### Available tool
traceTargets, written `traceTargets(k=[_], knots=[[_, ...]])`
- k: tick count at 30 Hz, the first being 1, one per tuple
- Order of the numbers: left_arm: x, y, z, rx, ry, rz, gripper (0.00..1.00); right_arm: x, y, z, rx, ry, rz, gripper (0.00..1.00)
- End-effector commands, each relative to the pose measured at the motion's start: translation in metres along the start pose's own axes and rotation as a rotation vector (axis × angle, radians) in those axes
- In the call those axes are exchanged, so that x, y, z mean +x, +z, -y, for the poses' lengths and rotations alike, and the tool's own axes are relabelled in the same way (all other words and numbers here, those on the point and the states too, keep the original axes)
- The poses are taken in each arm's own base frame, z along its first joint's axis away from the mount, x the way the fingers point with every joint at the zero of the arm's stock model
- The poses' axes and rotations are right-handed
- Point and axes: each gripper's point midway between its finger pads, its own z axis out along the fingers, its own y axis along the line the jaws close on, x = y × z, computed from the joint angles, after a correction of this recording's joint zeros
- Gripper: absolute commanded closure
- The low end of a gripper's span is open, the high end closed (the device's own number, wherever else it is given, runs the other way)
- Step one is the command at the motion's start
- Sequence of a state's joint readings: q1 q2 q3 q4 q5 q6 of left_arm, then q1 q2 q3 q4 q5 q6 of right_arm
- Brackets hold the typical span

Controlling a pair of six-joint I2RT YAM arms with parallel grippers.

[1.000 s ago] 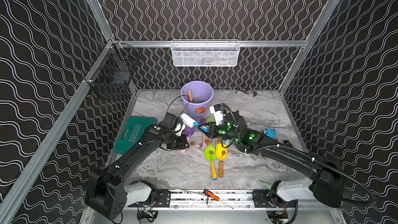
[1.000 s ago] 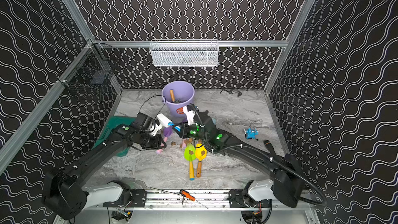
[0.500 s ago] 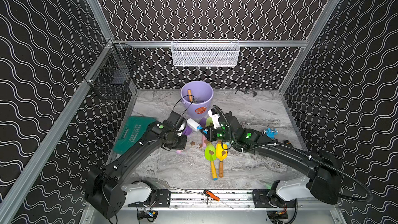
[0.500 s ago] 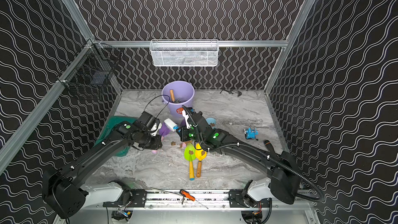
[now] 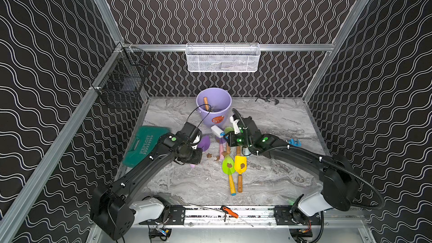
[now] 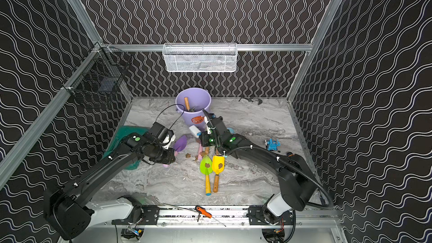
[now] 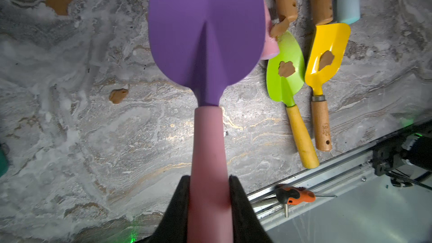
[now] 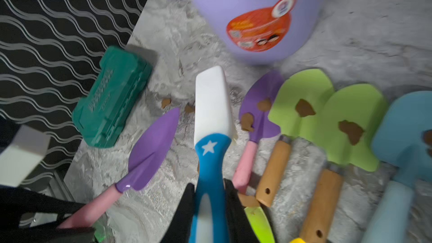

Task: Brush the soil off the hand trowel and place it into the bucket
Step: Brush off the soil from the hand trowel, then place the hand trowel in the bucket.

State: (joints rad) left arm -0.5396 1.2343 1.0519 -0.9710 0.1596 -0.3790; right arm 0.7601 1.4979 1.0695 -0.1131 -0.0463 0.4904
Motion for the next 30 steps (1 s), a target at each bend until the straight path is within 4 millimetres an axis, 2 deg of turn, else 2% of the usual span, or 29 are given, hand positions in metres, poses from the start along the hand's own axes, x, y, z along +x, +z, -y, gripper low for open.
traceTargets(k=[1, 3, 4, 6, 9, 12, 17, 20, 22, 25, 27, 30], knots=[[-0.01, -0.004, 0.031, 0.231, 0.025, 0.013, 1.0, -0.026, -0.023, -0.003, -0.053, 0.044, 0.093, 1.0], [-0.022, -0.016, 0.049, 0.506, -0.047, 0.026, 1.0, -0.032, -0.04, 0.009, -0.038, 0.064, 0.129, 1.0], [-0.031, -0.026, 0.057, 0.676, -0.091, 0.038, 1.0, -0.028, -0.048, 0.019, -0.021, 0.076, 0.136, 1.0], [-0.048, -0.042, 0.06, 0.899, -0.173, 0.056, 1.0, -0.026, -0.063, 0.032, 0.005, 0.101, 0.16, 1.0], [-0.067, -0.053, 0.077, 1.079, -0.196, 0.073, 1.0, -0.022, -0.083, 0.047, 0.038, 0.131, 0.196, 1.0], [-0.084, -0.058, 0.076, 1.145, -0.255, 0.098, 1.0, -0.014, -0.094, 0.042, -0.02, 0.157, 0.207, 1.0], [-0.089, -0.05, 0.072, 1.113, -0.295, 0.099, 1.0, -0.004, -0.097, 0.01, -0.253, 0.195, 0.196, 1.0], [-0.09, -0.049, 0.07, 1.073, -0.306, 0.115, 1.0, 0.002, -0.091, 0.0, -0.316, 0.201, 0.165, 1.0], [-0.094, -0.054, 0.067, 0.991, -0.287, 0.143, 1.0, 0.006, -0.09, 0.007, -0.272, 0.194, 0.159, 1.0], [-0.111, -0.055, 0.046, 0.645, -0.184, 0.188, 1.0, 0.005, -0.098, 0.026, -0.164, 0.172, 0.193, 1.0], [-0.132, -0.054, 0.039, 0.428, -0.075, 0.222, 1.0, 0.005, -0.102, 0.035, -0.112, 0.156, 0.208, 1.0], [-0.168, -0.04, 0.032, 0.262, -0.028, 0.249, 1.0, 0.007, -0.103, 0.042, -0.069, 0.145, 0.194, 1.0]])
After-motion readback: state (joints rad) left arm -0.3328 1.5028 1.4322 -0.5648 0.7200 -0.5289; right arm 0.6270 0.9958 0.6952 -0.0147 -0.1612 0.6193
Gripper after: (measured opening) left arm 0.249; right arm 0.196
